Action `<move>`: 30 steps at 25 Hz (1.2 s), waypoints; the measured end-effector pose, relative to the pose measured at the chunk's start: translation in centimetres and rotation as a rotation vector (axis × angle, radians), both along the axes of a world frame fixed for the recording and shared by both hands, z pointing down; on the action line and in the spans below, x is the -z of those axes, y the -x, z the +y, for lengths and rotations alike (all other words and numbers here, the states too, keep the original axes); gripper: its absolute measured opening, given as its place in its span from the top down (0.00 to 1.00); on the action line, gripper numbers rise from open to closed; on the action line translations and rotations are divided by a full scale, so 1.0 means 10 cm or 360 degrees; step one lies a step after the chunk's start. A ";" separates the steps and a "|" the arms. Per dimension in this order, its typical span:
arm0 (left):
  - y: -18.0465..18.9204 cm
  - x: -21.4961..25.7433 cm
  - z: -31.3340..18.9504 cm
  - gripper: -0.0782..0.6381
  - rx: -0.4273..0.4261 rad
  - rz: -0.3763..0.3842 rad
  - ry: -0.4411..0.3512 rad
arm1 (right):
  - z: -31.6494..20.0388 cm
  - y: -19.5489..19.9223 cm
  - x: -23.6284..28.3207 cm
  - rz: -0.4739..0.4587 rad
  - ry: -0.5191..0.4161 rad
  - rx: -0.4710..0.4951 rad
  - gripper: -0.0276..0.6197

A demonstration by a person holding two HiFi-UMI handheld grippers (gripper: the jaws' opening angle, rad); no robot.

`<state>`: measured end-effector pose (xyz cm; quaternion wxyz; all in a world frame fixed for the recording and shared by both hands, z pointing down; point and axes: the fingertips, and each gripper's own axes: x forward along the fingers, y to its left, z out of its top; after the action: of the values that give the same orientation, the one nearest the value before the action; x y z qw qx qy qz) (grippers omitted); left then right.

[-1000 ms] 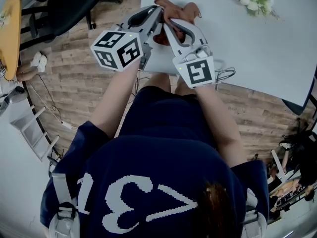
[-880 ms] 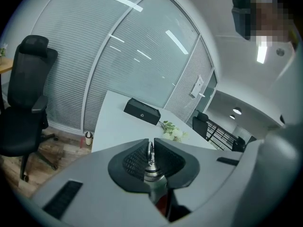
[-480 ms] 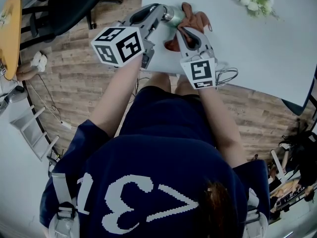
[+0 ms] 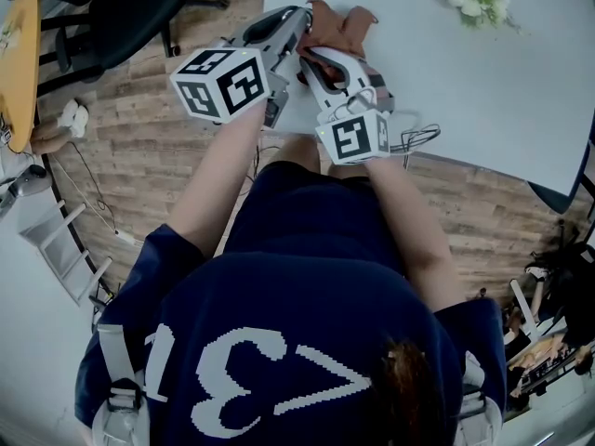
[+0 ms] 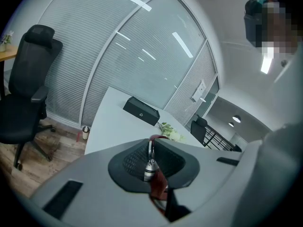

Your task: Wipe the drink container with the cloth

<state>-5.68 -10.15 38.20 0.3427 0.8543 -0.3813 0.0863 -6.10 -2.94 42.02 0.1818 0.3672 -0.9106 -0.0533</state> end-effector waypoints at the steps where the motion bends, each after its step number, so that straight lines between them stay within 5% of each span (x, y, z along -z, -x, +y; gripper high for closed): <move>1: -0.01 0.01 0.01 0.83 -0.0006 0.0003 -0.0002 | 0.05 0.00 -0.12 0.0056 0.0024 0.0011 0.89; 7: -0.10 0.01 0.06 0.83 -0.0064 0.0012 -0.0028 | 0.10 -0.54 -0.84 0.0262 0.0451 -0.0213 0.89; 11: -0.17 0.03 0.06 0.83 -0.0110 0.0006 -0.0057 | 0.07 -0.99 -0.89 0.0312 0.0529 -0.0341 0.89; 15: -0.34 0.05 0.08 0.83 -0.0233 -0.0055 -0.0129 | 0.09 -1.08 -0.83 0.0231 0.0639 -0.0303 0.86; 17: -0.46 0.04 0.11 0.83 -0.0316 -0.0081 -0.0170 | 0.10 -1.05 -0.70 0.0141 0.0666 -0.0265 0.76; 24: -0.66 0.17 0.14 0.83 -0.0476 -0.0190 -0.0522 | -0.22 -1.40 0.55 -0.0529 0.0373 -0.0517 0.76; 26: -0.55 0.41 0.10 0.83 -0.0394 -0.0135 -0.0664 | -0.27 -1.52 0.99 -0.0632 0.0215 -0.0587 0.88; 30: -0.22 1.00 0.02 0.86 -0.0178 -0.0086 -0.0924 | -0.28 -1.63 1.68 -0.0699 -0.0042 -0.0626 0.92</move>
<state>-3.50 -9.91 28.20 0.0684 0.9336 -0.3515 0.0151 10.21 -5.77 25.26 -0.0176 0.5416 -0.8388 0.0518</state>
